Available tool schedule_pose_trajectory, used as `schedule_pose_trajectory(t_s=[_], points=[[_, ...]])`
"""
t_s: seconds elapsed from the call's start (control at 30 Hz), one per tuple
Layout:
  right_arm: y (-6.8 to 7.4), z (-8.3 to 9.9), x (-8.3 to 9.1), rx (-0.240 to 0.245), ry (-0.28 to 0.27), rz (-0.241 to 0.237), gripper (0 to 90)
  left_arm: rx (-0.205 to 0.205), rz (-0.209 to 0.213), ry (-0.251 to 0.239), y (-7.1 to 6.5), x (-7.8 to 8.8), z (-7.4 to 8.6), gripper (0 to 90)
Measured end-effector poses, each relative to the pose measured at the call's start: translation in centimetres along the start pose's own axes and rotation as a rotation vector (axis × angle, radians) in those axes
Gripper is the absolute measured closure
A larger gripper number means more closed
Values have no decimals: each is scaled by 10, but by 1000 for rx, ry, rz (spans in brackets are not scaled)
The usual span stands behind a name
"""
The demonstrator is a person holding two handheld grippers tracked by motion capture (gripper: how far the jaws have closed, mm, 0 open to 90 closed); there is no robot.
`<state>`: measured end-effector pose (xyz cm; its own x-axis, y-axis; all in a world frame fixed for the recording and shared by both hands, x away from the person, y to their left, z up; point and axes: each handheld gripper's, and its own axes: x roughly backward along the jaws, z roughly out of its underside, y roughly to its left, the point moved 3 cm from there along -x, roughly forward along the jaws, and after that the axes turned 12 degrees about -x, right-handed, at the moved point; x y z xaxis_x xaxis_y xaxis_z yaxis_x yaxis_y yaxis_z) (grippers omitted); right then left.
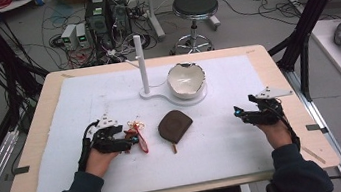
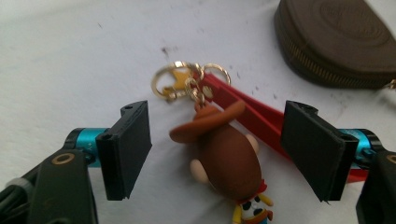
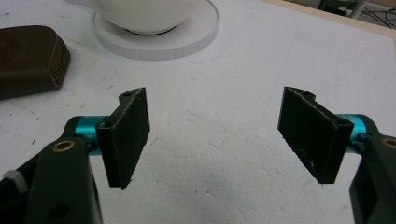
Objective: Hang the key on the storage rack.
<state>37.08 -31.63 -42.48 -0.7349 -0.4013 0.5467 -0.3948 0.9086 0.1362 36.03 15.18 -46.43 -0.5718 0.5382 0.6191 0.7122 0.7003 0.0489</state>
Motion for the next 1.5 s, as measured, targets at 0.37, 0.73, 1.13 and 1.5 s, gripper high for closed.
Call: schedule_pose_trajectory(t_s=[0.37,0.73,1.13,1.5], points=[[1,1,0,12,8,0,254,-53,-48,103,-1,2,0,460],[1,-1,0,-2,0,-1,255,20,33,-108,15,23,-28,462],[2,-2,0,6,-13,-6,256,7,73,-294,28,39,-86,463],[3,-3,-1,7,-13,-12,257,6,46,-382,49,44,-141,463]])
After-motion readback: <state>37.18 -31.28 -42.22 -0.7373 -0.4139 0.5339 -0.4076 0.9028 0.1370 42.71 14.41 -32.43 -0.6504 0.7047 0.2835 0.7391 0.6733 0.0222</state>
